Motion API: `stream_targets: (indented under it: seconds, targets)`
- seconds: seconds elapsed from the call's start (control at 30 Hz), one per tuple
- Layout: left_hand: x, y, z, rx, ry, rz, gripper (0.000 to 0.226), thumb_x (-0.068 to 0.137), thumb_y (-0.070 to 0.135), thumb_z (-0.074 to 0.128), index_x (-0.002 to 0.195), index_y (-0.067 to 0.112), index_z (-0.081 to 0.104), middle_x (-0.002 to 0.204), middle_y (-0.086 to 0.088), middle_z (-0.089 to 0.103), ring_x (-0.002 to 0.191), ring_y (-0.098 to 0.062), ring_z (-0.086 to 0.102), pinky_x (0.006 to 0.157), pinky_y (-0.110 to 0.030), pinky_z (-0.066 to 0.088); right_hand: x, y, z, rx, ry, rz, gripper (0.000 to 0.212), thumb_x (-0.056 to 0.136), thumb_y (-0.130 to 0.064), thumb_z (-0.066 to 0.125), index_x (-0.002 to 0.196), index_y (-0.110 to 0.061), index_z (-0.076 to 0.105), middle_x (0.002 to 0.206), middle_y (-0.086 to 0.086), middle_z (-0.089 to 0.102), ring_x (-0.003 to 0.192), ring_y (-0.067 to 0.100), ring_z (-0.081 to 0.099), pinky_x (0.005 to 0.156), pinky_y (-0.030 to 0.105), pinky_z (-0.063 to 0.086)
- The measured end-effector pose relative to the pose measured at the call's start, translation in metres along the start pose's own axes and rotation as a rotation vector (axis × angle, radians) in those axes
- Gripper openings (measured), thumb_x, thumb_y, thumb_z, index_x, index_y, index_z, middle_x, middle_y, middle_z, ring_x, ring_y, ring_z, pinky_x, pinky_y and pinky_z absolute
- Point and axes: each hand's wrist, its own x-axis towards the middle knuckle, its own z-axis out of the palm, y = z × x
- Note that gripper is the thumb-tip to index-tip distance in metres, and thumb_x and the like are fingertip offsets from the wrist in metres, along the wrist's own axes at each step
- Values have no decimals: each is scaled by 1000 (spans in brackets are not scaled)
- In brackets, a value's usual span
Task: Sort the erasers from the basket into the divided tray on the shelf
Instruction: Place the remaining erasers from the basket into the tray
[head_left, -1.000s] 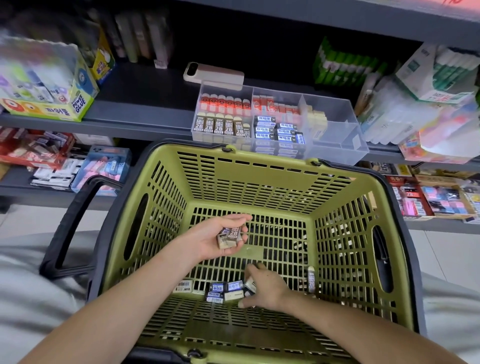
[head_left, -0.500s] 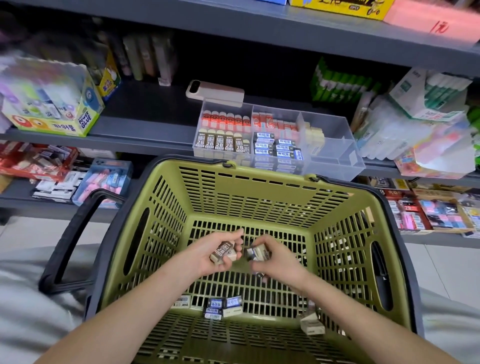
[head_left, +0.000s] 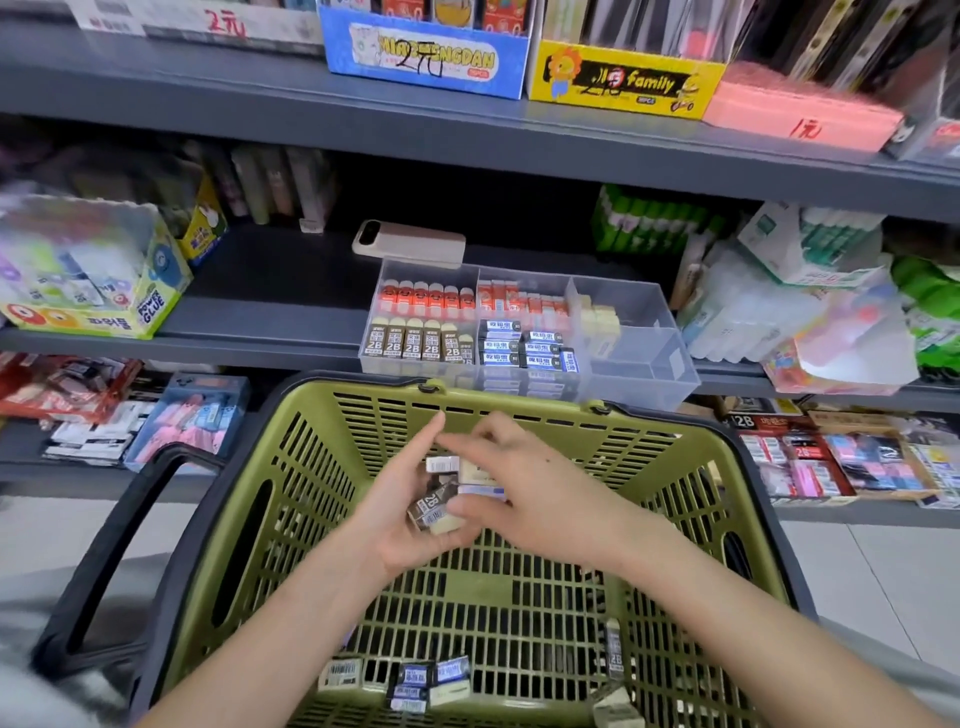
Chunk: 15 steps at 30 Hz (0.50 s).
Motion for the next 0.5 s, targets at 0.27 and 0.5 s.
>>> stream_targets:
  seconds: [0.27, 0.5]
  targets:
    - [7, 26, 41, -179, -58, 54, 37, 68, 32, 72, 88, 1, 72, 84, -17, 70, 64, -27, 70, 48, -33, 57, 2, 12, -34, 447, 273, 56, 48, 93, 2, 45, 136, -20, 45, 120, -1, 53, 110, 10, 53, 99, 25, 43]
    - [13, 48, 68, -201, -108, 56, 29, 69, 19, 68, 91, 1, 74, 90, -21, 67, 69, -31, 68, 45, -31, 56, 0, 53, -68, 877, 656, 113, 22, 81, -2, 68, 97, -15, 62, 80, -2, 70, 64, 6, 61, 62, 16, 50]
